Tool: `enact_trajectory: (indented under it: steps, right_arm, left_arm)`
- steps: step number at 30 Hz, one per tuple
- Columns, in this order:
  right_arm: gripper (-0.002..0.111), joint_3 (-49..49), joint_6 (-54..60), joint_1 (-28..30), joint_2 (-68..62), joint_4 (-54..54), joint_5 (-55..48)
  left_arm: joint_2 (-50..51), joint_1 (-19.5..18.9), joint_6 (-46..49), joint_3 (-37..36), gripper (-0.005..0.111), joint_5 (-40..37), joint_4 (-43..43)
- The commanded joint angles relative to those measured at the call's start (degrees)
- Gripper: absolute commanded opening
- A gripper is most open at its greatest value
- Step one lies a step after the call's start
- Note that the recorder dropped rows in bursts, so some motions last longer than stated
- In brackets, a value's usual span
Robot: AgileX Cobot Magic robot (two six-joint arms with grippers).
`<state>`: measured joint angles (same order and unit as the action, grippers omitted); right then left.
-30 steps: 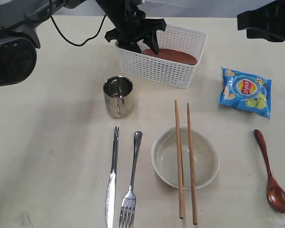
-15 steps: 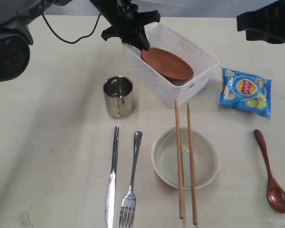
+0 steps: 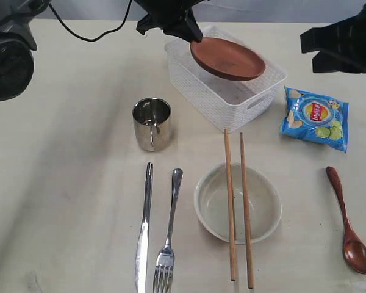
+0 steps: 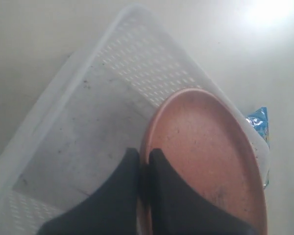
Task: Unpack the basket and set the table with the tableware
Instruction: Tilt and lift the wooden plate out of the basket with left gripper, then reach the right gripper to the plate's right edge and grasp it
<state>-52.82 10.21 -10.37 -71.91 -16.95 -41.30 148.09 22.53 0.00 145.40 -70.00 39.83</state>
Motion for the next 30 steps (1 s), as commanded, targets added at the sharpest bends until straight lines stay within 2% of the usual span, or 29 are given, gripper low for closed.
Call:
enact_trajectory:
  steps: [1,3,6,13,17,20,21,23,24,25,26,30]
  right_arm:
    - [0.008,0.28,-0.34,0.09,-3.47,0.59,-4.96]
    - [0.017,0.28,0.17,0.09,-5.49,0.69,-6.02]
    - [0.025,0.28,0.05,0.09,-8.21,0.56,-3.83]
    - [0.026,0.28,-6.15,0.09,-14.58,-0.24,4.93]
    - [0.026,0.28,-6.05,0.94,-15.68,-6.83,8.86]
    - [0.026,-0.09,-0.85,3.69,-15.56,-16.22,9.00]
    - [0.027,-0.28,2.78,6.49,-15.91,-24.01,8.18]
    - [0.040,-0.42,6.76,10.45,-16.80,-33.22,6.77]
    - [0.055,-0.42,11.39,12.42,-17.72,-40.85,4.40]
    - [0.061,-0.42,13.60,12.90,-18.20,-44.21,3.07]
    - [0.063,-0.42,17.79,12.82,-19.83,-51.95,0.52]
    - [0.061,-0.42,22.99,11.23,-25.06,-69.19,-0.68]
  left_arm:
    - [-1.58,-0.48,0.39,0.43,0.000,0.03,2.70]
    - [-1.80,-1.22,0.55,0.43,0.000,0.03,4.77]
    - [-2.18,-1.85,1.11,0.43,0.000,0.03,6.53]
    - [-3.43,-1.99,1.91,0.43,0.000,0.03,7.01]
    - [-3.43,-1.99,2.84,0.43,0.000,0.03,7.51]
    - [-3.43,-1.99,3.89,0.43,0.000,0.03,9.42]
    - [-3.43,-1.99,4.21,0.43,0.000,0.03,9.87]
    - [-3.43,-1.99,4.21,0.43,0.000,0.03,10.08]
    - [-3.43,-1.99,4.67,0.43,0.000,0.03,10.37]
    - [-3.43,-1.99,4.78,0.43,0.000,0.03,10.32]
    - [-3.43,-1.99,4.90,0.43,0.000,0.03,10.43]
    - [-3.43,-1.99,5.82,0.43,0.000,0.03,13.15]
